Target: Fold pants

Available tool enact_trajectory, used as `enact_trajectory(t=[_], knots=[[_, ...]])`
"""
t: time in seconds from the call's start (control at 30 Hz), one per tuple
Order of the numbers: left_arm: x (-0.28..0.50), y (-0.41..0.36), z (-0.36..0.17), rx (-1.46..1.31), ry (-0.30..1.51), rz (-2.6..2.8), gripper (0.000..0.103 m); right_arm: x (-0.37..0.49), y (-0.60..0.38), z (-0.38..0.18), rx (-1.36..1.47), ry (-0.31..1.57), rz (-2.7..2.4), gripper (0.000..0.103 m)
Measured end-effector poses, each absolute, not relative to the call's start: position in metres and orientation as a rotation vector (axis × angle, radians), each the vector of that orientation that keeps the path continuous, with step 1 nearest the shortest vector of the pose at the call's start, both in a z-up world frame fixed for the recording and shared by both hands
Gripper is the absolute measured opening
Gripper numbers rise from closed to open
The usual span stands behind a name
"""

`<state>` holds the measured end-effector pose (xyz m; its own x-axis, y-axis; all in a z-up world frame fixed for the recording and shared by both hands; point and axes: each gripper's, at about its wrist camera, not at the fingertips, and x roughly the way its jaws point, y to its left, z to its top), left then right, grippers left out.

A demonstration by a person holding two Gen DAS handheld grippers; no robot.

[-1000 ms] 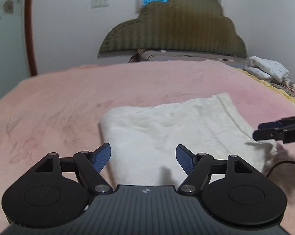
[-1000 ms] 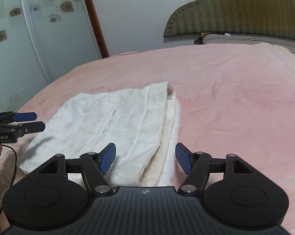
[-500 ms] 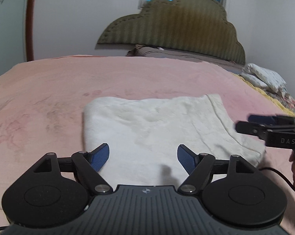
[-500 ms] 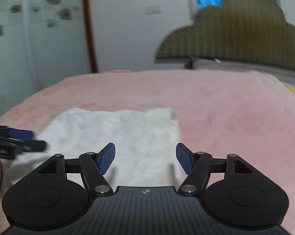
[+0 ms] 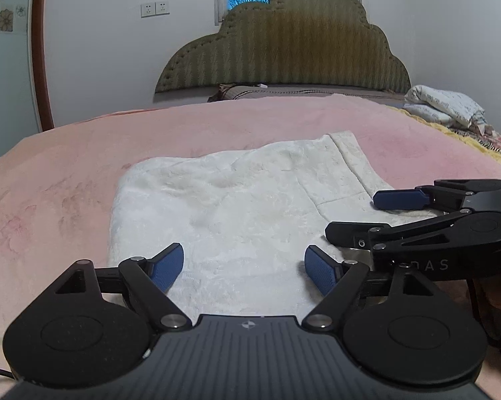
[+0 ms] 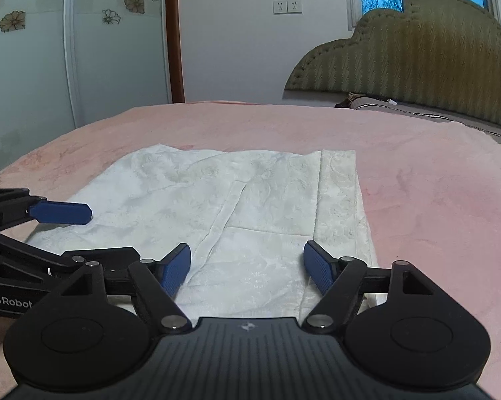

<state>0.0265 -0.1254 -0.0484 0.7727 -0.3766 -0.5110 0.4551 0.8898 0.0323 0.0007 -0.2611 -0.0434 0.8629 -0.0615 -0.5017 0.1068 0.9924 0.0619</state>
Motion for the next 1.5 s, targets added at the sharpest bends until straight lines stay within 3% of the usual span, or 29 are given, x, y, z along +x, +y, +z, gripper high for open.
enact_trajectory(t=[0.73, 1.5], knots=[[0.027, -0.117, -0.044, 0.138, 0.531, -0.49, 0.088, 0.004, -0.26, -0.043, 0.107, 0.536, -0.044, 0.088], [0.027, -0.112, -0.041, 0.11, 0.52, -0.493, 0.088, 0.007, -0.257, -0.045, 0.097, 0.54, -0.037, 0.093]])
